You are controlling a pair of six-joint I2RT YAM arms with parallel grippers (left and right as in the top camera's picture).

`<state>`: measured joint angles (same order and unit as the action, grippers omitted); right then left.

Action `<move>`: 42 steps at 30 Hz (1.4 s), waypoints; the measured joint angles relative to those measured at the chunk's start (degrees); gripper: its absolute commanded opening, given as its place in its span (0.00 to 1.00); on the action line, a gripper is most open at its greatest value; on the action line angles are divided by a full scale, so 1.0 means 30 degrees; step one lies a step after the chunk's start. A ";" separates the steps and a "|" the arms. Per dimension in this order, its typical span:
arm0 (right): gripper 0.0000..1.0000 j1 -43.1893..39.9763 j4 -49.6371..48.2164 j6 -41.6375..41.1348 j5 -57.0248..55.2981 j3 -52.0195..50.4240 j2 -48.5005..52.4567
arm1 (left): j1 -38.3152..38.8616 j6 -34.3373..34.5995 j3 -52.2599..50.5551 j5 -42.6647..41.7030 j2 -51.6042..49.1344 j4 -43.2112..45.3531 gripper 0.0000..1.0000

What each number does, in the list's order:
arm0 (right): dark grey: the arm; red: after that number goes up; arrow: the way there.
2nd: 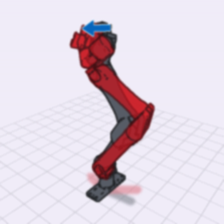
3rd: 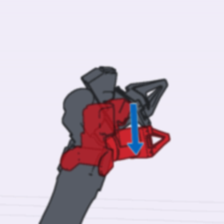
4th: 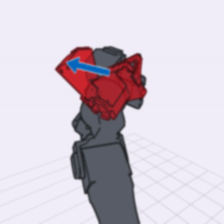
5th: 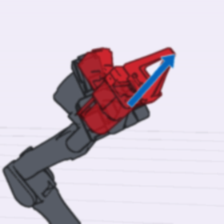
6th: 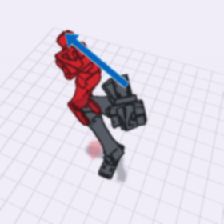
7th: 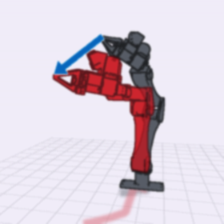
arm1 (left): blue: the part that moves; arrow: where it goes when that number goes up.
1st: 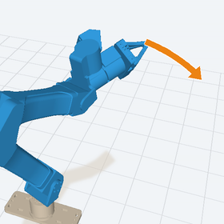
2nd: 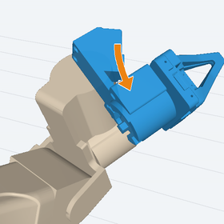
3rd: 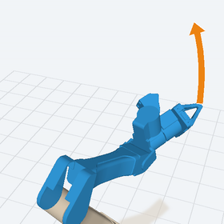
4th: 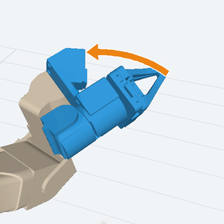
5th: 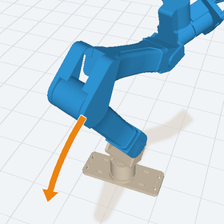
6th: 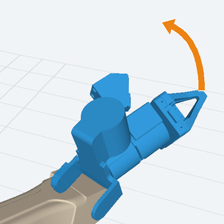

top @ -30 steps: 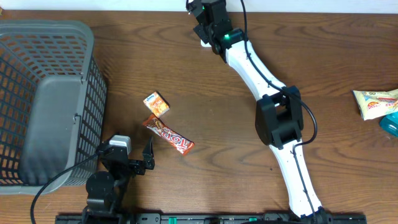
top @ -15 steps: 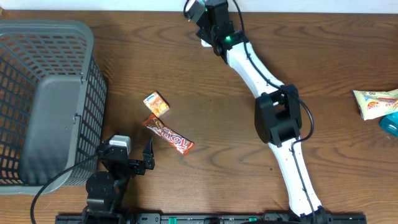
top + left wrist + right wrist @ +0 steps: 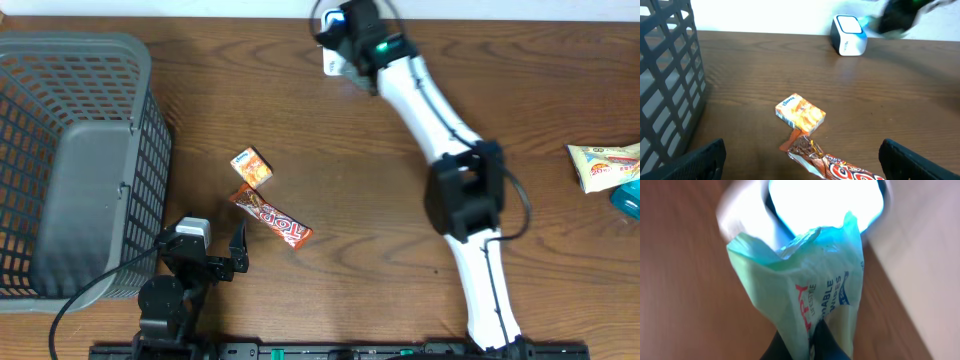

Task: Scan the item barcode
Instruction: 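Carry the wipes pack to the right table edge and release it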

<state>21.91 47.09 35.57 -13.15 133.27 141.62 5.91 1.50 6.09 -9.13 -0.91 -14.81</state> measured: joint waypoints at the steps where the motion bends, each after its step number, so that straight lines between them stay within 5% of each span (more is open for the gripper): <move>1: 0.01 -0.0444 0.1078 -0.0066 -0.0058 -0.0015 -0.0648 | 0.0000 0.0000 0.0000 -0.0007 0.0000 0.0007 0.98; 8: 0.01 -0.4692 0.4422 -0.1552 -0.0568 0.0007 -0.2674 | 0.0000 0.0000 0.0000 -0.0007 0.0000 0.0000 0.98; 16: 0.04 -1.1358 0.1625 -0.4095 -0.0794 -0.4269 -0.2499 | 0.0000 0.0000 0.0000 0.0000 0.0000 0.0000 0.98; 18: 0.61 -1.2662 0.1253 -0.4619 -0.0954 -0.5166 -0.2324 | 0.0000 0.0000 0.0000 0.0000 0.0000 0.0000 0.98; 19: 0.99 -1.3129 0.1129 -0.4962 -0.1005 -0.5457 -0.2244 | 0.0000 0.0000 0.0000 0.0000 0.0000 0.0000 0.98; 28: 0.99 -1.3573 0.0925 -0.8772 0.0364 -0.5552 -0.3643 | 0.0000 0.0000 0.0000 0.0000 0.0000 0.0007 0.98; 37: 0.99 -1.1001 0.3009 -1.1198 1.0411 -0.4692 -1.1854 | 0.0000 0.0000 0.0000 0.0000 0.0000 0.0000 0.98; 42: 0.99 -0.9143 0.5224 -1.2560 1.3435 -0.4597 -1.2990 | 0.0000 0.0000 0.0000 -0.0007 0.0000 0.0000 0.98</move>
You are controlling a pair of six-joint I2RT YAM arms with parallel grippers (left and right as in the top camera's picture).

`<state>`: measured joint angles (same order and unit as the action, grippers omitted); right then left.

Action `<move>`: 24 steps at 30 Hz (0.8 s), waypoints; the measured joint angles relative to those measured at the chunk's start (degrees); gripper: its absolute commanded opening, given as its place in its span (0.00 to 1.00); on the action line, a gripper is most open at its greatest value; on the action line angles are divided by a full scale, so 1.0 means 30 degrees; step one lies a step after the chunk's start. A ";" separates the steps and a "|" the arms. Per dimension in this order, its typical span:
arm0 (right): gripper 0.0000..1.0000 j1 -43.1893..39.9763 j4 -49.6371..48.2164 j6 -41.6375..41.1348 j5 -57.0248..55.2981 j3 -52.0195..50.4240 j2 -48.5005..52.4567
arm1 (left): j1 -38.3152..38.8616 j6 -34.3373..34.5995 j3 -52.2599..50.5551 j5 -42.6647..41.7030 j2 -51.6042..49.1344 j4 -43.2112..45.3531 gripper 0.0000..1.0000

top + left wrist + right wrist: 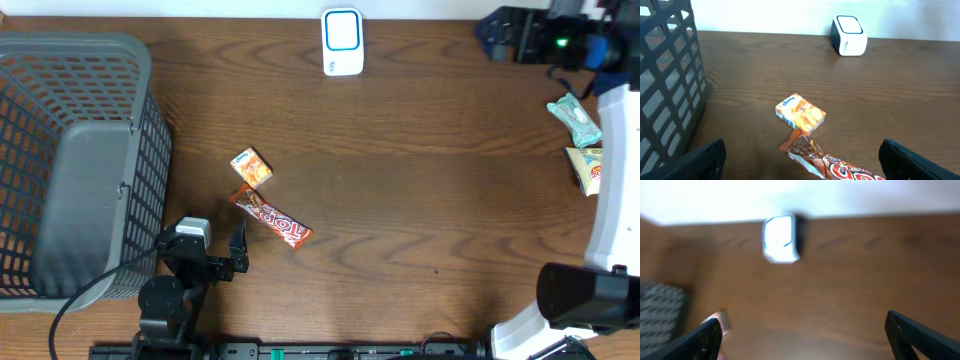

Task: Scan the item barcode
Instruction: 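Carry the wipes pack to the right table edge and release it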

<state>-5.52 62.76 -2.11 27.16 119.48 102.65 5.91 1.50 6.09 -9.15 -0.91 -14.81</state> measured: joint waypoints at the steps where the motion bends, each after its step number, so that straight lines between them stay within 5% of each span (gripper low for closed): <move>1: 0.99 0.0364 0.0342 -0.0364 0.0503 -0.0029 0.0044 | 0.0000 0.0000 0.0000 0.0007 0.0000 0.0000 0.98; 13: 0.99 0.6834 0.1355 -0.1712 0.2703 -0.0117 0.0168 | 0.0000 0.0000 0.0000 0.0007 0.0000 0.0000 0.98; 24: 0.99 0.7388 0.2200 -0.1778 0.2732 -0.0131 -0.0372 | 0.0000 0.0000 0.0000 0.0007 0.0000 0.0007 0.98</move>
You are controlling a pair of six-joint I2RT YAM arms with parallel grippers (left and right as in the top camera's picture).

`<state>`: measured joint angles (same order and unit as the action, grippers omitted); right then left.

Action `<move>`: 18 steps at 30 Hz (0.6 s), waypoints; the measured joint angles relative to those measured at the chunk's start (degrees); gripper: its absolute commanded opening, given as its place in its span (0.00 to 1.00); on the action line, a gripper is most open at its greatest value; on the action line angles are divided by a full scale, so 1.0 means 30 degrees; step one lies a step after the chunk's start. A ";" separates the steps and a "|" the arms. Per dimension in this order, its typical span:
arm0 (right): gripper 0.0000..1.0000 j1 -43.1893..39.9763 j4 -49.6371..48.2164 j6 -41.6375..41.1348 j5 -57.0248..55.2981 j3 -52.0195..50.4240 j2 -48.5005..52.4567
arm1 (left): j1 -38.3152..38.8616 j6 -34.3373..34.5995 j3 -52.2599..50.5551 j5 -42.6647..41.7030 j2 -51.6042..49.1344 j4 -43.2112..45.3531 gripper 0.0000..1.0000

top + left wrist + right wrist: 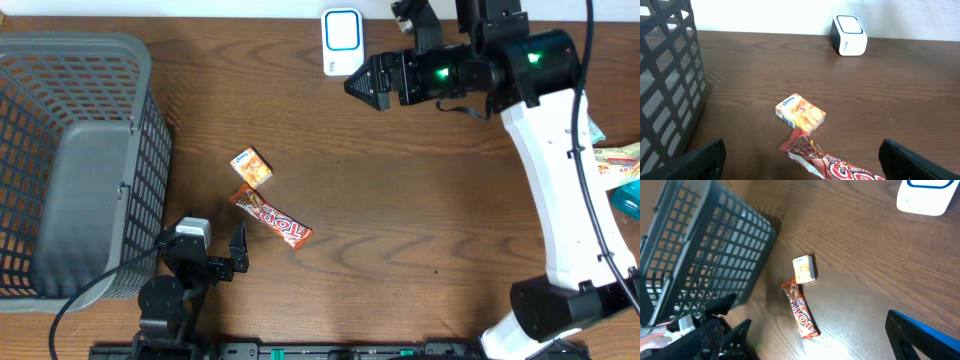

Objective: Scan the item barcode

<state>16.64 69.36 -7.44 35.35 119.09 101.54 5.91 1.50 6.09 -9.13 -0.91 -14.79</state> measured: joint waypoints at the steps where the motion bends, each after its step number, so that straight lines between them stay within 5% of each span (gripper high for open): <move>1: 0.99 0.0029 -0.0007 0.0000 -0.0007 -0.0007 -0.0204 | 0.0000 0.0000 0.0000 -0.0007 0.0000 -0.0007 0.98; 18: 0.99 0.1377 0.1428 0.0000 -0.1472 -0.0007 -0.3439 | 0.0000 0.0000 0.0000 0.0000 0.0000 -0.0007 0.98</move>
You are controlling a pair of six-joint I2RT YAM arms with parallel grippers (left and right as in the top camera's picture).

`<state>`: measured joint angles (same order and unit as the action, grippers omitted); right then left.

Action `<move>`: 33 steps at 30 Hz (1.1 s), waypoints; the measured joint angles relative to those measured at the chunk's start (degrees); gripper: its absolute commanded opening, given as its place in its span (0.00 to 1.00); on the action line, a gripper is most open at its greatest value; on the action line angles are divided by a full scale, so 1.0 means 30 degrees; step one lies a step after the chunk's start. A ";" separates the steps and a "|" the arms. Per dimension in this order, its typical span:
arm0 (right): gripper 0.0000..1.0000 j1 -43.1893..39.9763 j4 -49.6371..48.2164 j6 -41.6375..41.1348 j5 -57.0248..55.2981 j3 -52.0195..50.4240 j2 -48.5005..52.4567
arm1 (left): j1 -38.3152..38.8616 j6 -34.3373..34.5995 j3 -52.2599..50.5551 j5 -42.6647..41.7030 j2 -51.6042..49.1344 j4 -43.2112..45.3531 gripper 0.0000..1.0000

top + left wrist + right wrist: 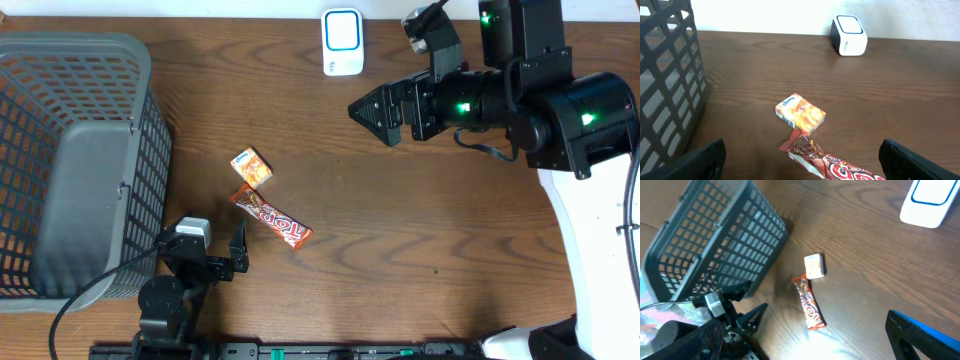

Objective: Scan the item barcode

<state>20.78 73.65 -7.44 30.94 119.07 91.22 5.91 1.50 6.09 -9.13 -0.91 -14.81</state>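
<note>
The white barcode scanner [342, 40] stands at the table's far edge, also seen as a white scanner [931, 199] in the right wrist view. A small orange box [252, 167] and a red chocolate bar [273, 218] lie left of the middle. My right gripper [372, 120] hovers open and empty right of the scanner, pointing left. At the near edge my left gripper [205, 252] rests open, its fingers [700, 160] either side of the bar [832, 167], without touching it.
A grey mesh basket [75, 150] fills the left side of the table, close to the left gripper. The wooden table [400, 240] shows bare between the bar and the right arm.
My right gripper, still open, has moved slightly nearer the table's middle from beside the scanner, and the arm looms larger in the overhead view. Left arm, box and bar are unmoved.
First my right gripper held a green wipes packet up against the scanner. Then it was at the far right, open, with the packet lying on the table by other snacks. After that it was back near the scanner, empty, where it hovers now.
</note>
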 measured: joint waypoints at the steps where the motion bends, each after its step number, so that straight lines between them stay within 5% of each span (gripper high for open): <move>1: 0.99 0.0000 0.0051 -0.0007 -0.0124 0.0000 0.0000 | 0.0000 0.0000 0.0000 -0.0007 0.0000 0.0000 0.98; 33: 0.99 0.1501 -0.1333 -0.1413 -0.0816 -0.0015 0.1137 | 0.0000 0.0000 0.0000 0.0000 0.0000 0.0007 0.98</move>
<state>25.28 69.65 -11.68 28.49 119.02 94.63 5.91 1.50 6.09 -9.13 -0.91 -14.79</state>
